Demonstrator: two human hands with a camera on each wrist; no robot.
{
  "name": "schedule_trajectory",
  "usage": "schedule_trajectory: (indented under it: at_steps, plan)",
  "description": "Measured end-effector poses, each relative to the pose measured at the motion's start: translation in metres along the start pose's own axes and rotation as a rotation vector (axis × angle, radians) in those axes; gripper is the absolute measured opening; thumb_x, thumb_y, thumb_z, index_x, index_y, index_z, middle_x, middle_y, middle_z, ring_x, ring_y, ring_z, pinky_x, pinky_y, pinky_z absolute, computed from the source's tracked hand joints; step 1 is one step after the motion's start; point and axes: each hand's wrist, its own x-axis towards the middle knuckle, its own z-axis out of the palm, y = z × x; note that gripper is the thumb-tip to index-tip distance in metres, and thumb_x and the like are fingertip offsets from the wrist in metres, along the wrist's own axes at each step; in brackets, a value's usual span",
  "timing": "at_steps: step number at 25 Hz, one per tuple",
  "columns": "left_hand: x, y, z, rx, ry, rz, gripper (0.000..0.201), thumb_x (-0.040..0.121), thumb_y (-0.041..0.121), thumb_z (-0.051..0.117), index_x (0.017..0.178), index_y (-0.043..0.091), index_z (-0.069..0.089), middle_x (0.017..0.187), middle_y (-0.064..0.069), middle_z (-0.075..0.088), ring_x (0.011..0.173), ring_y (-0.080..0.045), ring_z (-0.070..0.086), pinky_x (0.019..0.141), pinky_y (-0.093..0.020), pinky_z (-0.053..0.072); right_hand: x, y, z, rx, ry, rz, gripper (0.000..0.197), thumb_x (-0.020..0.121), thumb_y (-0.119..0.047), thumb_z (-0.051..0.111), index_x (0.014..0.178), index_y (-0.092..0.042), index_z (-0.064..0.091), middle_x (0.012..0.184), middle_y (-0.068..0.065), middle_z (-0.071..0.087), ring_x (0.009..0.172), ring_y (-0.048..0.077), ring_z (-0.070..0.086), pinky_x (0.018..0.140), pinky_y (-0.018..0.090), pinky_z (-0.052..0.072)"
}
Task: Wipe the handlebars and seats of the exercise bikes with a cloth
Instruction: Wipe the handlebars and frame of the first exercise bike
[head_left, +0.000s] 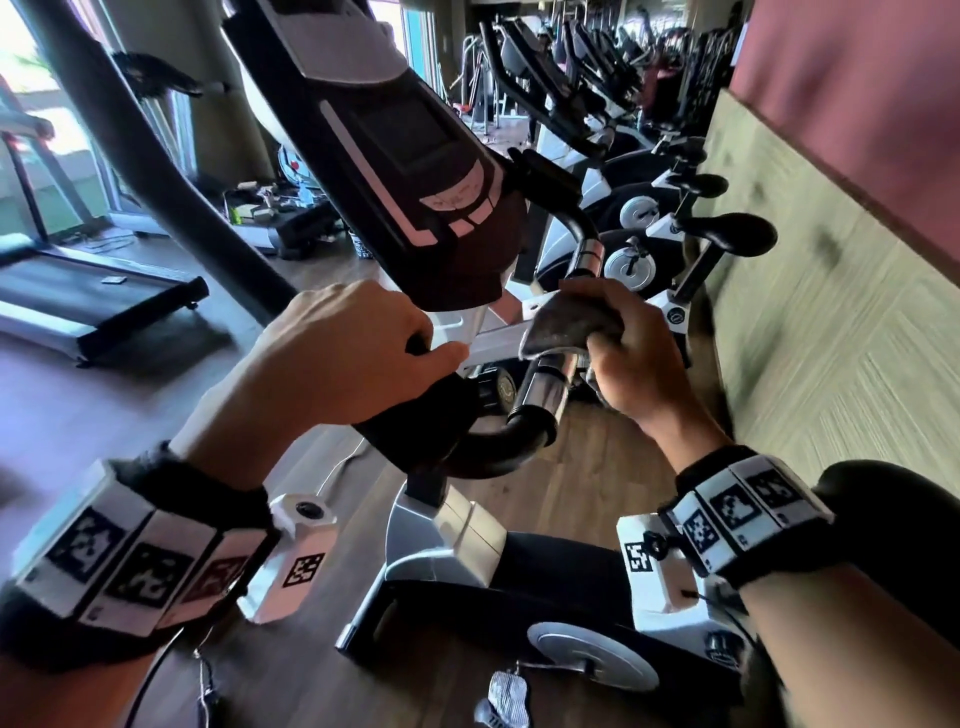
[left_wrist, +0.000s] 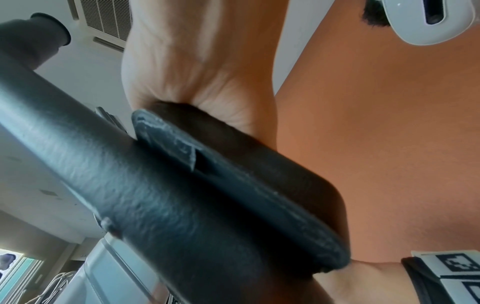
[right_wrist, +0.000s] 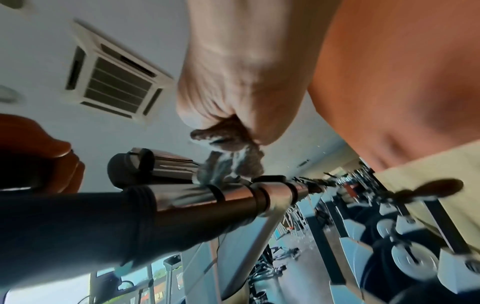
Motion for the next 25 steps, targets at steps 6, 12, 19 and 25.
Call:
schedule_trajectory:
  at_steps: [6, 12, 19, 25]
  plan:
    - [0.001, 0.003, 0.0, 0.037, -0.009, -0.012, 0.058, 0.085, 0.077, 0.029, 0.074, 0.031, 0.062, 0.075, 0.01, 0.062, 0.073, -0.011, 0.06, 0.064, -0.029, 0.038, -0.007, -0.002, 0.021, -0.207, -0.294, -0.101, 0.059, 0.087, -0.002, 0.049, 0.143, -0.021, 0.055, 0.151, 0.009, 0.048, 0.145, 0.023, 0.041, 0.122, 0.032, 0.027]
    - [0.001, 0.004, -0.003, 0.031, -0.019, -0.014, 0.051, 0.084, 0.076, 0.031, 0.063, 0.033, 0.049, 0.073, 0.01, 0.058, 0.071, -0.012, 0.058, 0.063, -0.029, 0.038, 0.008, 0.018, 0.039, -0.058, -0.26, 0.198, 0.043, 0.103, -0.031, 0.046, 0.136, -0.01, 0.063, 0.147, -0.005, 0.052, 0.141, 0.005, 0.035, 0.125, 0.04, 0.023]
    - [0.002, 0.009, -0.005, 0.042, -0.019, -0.033, 0.05, 0.087, 0.072, 0.037, 0.06, 0.031, 0.044, 0.068, 0.01, 0.052, 0.068, -0.014, 0.055, 0.064, -0.031, 0.038, 0.004, 0.03, 0.038, -0.076, -0.301, 0.118, 0.038, 0.092, -0.031, 0.043, 0.117, -0.021, 0.068, 0.133, -0.006, 0.057, 0.136, 0.01, 0.042, 0.121, 0.03, 0.028]
    - [0.005, 0.005, -0.001, 0.05, -0.016, -0.012, 0.049, 0.085, 0.075, 0.036, 0.061, 0.032, 0.042, 0.071, 0.009, 0.056, 0.072, -0.016, 0.058, 0.065, -0.031, 0.041, -0.015, 0.022, 0.043, -0.192, -0.315, -0.113, 0.04, 0.093, -0.023, 0.039, 0.105, -0.01, 0.075, 0.122, -0.005, 0.066, 0.125, 0.013, 0.051, 0.115, 0.031, 0.031]
